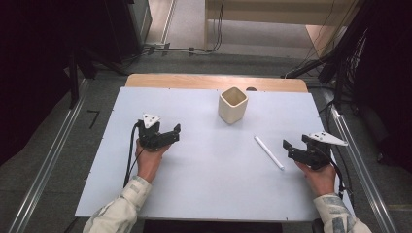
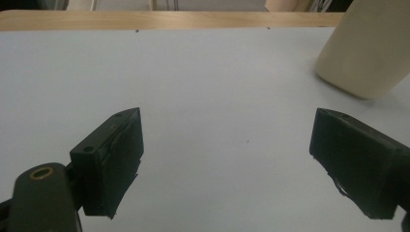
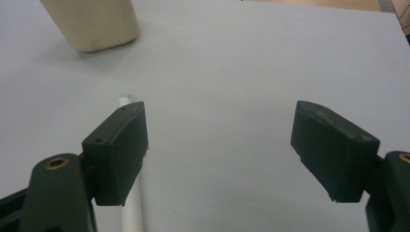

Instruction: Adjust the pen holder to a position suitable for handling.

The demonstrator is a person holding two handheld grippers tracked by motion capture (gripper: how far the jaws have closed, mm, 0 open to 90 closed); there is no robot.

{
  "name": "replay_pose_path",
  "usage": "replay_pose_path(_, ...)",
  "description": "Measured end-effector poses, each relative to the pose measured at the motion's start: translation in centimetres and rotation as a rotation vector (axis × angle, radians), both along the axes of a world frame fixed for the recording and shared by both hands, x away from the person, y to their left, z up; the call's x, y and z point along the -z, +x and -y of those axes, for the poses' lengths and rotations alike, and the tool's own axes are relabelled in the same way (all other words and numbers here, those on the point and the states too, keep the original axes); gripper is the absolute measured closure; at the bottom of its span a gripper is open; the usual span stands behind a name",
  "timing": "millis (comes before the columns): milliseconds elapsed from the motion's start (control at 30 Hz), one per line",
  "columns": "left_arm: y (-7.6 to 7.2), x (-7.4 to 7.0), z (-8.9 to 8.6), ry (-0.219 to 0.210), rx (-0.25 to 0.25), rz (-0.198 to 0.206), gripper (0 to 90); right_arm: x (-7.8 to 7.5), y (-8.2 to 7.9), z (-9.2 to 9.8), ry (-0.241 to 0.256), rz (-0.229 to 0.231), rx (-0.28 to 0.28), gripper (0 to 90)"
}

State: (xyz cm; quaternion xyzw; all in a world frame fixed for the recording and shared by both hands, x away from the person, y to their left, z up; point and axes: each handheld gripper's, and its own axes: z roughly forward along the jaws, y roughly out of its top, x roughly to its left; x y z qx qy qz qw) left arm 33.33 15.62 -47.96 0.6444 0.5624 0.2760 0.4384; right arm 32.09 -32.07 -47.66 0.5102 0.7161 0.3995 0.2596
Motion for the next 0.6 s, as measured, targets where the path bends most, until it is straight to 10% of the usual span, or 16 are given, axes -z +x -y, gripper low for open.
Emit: replay_pose_path(600,5.1,-1.0,4.0,-0.006,0.057,0.002,13.8,0.1,0.1,-0.2,0.002,-0.01,-0.017,19.2)
